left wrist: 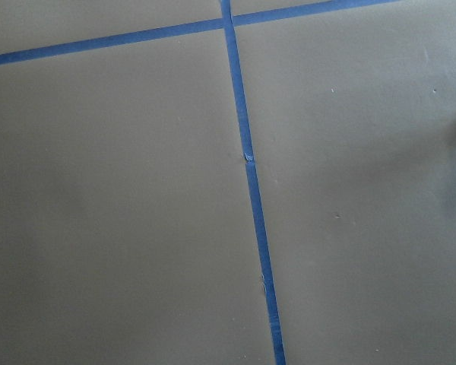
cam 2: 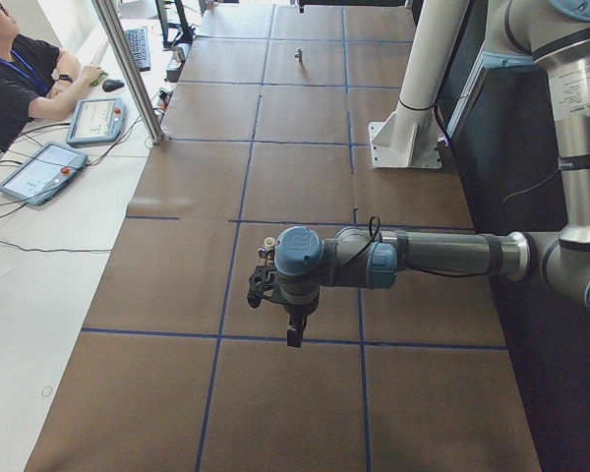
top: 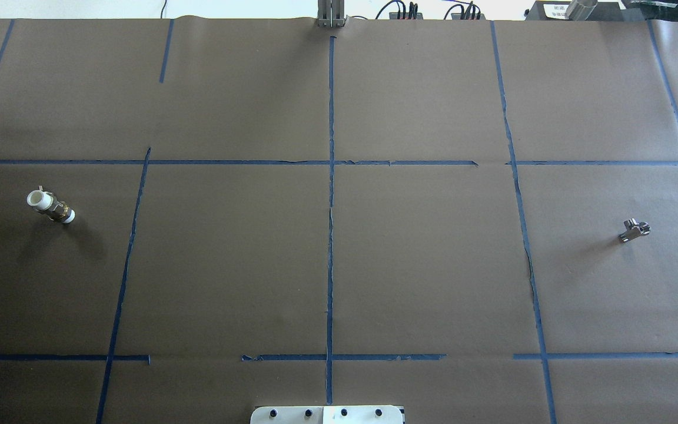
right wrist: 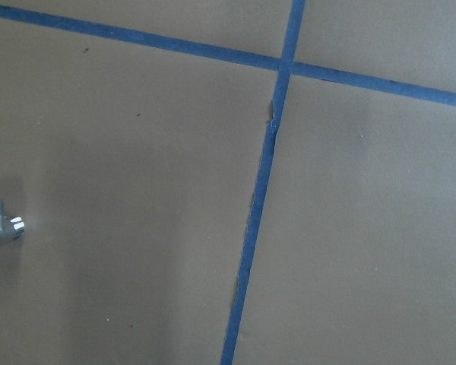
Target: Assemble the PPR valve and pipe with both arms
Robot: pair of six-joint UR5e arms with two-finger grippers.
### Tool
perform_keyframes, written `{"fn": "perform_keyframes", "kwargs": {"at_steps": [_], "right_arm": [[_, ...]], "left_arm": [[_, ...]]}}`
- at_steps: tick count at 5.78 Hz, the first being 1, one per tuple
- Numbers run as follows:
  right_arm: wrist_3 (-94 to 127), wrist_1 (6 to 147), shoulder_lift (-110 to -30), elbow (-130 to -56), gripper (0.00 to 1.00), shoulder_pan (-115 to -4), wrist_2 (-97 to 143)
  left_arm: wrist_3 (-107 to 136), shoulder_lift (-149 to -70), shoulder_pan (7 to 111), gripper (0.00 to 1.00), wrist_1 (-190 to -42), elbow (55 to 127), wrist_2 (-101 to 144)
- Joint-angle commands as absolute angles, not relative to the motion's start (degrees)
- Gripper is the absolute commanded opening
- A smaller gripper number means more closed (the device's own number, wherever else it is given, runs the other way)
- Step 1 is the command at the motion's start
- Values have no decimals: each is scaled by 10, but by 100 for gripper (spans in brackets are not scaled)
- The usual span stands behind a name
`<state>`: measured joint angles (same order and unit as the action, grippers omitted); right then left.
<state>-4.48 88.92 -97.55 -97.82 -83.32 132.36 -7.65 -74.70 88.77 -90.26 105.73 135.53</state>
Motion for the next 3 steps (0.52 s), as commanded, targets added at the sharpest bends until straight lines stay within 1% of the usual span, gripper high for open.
{"fn": "perform_keyframes", "kwargs": {"at_steps": [1,2,3], "right_arm": [[-45,889,-976,-978,100,-833,1326],[-45,889,-976,-979,100,-833,1327],[-45,889,-975,-979,100,-832,1328]], "left_arm": [[-76,-744,887,100,-900,1059,1356],[-76,-742,887,100,-902,1057,1354],[-70,-757,887,100,-903,1053,1354]]}}
